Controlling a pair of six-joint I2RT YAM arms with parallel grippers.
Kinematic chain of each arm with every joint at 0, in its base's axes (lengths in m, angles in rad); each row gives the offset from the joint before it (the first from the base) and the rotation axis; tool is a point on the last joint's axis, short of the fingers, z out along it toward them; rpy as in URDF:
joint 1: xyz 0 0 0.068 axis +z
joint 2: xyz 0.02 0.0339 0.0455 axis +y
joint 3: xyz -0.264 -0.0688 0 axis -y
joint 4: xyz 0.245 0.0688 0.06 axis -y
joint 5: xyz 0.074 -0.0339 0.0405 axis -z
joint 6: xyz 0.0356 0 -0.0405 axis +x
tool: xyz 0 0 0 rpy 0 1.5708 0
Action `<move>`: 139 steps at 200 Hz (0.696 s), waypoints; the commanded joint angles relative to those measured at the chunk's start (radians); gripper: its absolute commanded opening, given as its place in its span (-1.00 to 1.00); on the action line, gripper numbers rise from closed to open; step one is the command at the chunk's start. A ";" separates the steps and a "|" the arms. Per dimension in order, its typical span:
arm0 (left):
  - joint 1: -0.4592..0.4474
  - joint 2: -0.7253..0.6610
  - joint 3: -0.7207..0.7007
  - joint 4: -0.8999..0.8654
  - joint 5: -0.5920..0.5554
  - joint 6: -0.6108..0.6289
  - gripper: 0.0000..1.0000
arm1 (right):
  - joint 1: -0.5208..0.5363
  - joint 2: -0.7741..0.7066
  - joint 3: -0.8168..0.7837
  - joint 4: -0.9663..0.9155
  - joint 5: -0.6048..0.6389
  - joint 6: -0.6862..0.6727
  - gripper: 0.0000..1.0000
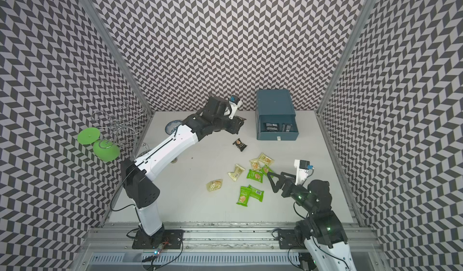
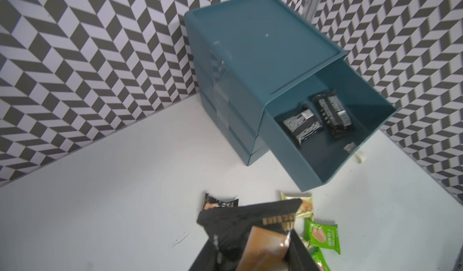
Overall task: Place the cookies into the drawer by color
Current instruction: Place the cookie in the drawer.
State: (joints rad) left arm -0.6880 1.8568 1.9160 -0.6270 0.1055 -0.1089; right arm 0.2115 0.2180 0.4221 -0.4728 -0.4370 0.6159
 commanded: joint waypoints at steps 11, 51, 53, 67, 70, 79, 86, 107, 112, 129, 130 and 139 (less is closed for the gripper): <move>-0.010 -0.018 0.035 0.131 0.160 -0.038 -0.20 | -0.003 -0.015 -0.005 0.028 0.024 0.014 0.99; -0.013 0.029 0.053 0.349 0.277 -0.090 -0.14 | -0.002 0.000 -0.005 0.025 0.016 0.008 0.99; -0.013 0.034 0.055 0.357 0.284 -0.094 -0.13 | -0.003 0.001 -0.005 0.025 0.017 0.008 0.99; -0.012 0.073 0.073 0.415 0.335 -0.118 -0.11 | -0.002 0.003 -0.002 0.024 0.021 0.010 0.99; -0.013 0.082 0.078 0.427 0.345 -0.127 -0.10 | -0.002 0.004 -0.001 0.022 0.023 0.010 0.99; -0.013 0.115 0.100 0.450 0.368 -0.150 -0.09 | -0.002 0.004 0.003 0.020 0.030 0.009 0.99; -0.013 0.144 0.122 0.462 0.378 -0.166 -0.09 | -0.002 0.003 0.004 0.018 0.035 0.009 0.99; -0.016 0.238 0.205 0.469 0.395 -0.195 -0.09 | -0.002 0.005 0.009 0.016 0.044 0.008 0.99; -0.017 0.261 0.223 0.468 0.395 -0.198 -0.09 | -0.002 0.005 0.009 0.016 0.045 0.007 0.99; -0.022 0.325 0.273 0.472 0.382 -0.194 -0.09 | -0.001 0.010 0.009 0.016 0.048 0.005 0.99; -0.023 0.328 0.275 0.472 0.381 -0.193 -0.09 | -0.001 0.010 0.009 0.016 0.048 0.004 0.99; -0.025 0.357 0.291 0.483 0.375 -0.193 -0.09 | -0.003 0.012 0.008 0.018 0.047 0.005 0.99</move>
State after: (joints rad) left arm -0.6968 2.1563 2.1494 -0.1925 0.4618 -0.2825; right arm 0.2115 0.2180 0.4213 -0.4801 -0.4072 0.6224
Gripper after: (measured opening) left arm 0.452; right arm 0.995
